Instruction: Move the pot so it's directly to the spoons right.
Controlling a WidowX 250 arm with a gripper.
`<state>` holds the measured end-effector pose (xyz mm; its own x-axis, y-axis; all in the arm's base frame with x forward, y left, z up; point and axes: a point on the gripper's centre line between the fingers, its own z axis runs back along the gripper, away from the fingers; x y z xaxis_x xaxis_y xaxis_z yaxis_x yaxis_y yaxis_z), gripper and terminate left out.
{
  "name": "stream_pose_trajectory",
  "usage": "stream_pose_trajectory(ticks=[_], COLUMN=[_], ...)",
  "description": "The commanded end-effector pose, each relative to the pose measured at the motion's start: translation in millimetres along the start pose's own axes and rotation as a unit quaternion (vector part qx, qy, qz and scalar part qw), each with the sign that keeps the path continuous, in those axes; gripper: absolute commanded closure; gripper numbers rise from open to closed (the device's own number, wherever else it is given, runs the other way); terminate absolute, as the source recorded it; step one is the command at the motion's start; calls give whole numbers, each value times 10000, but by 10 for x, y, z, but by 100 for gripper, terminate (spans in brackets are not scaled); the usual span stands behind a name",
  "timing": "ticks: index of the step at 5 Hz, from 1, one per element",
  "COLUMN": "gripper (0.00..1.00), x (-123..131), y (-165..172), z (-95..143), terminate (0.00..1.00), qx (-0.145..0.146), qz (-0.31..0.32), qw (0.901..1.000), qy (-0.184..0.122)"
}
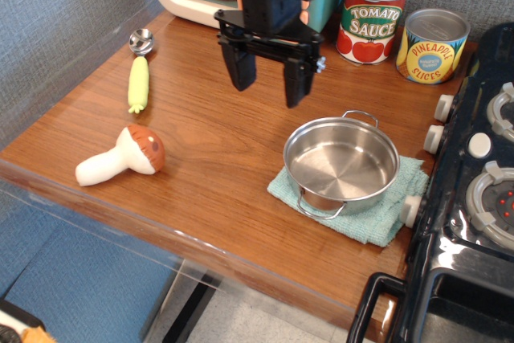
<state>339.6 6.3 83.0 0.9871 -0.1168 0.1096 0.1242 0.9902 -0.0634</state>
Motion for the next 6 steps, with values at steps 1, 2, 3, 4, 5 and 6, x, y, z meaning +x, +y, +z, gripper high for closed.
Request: stream_pose_trajectory(ticks=[1,2,3,4,5,6], gripper=[0,0,0,100,100,100], x=[-37,-5,11,13,5,8], y=[-264,-282,-305,-308,-306,-304], z=[-150,-239,-344,-427,-474,-485], terminate=[0,0,0,0,0,0], qx=[256,317,364,342,367,351], qz=[-531,-543,-544,-564,-559,-547], qw=[9983,9980,9978,9976,9973,9973], qy=[-5,32,126,210,291,333])
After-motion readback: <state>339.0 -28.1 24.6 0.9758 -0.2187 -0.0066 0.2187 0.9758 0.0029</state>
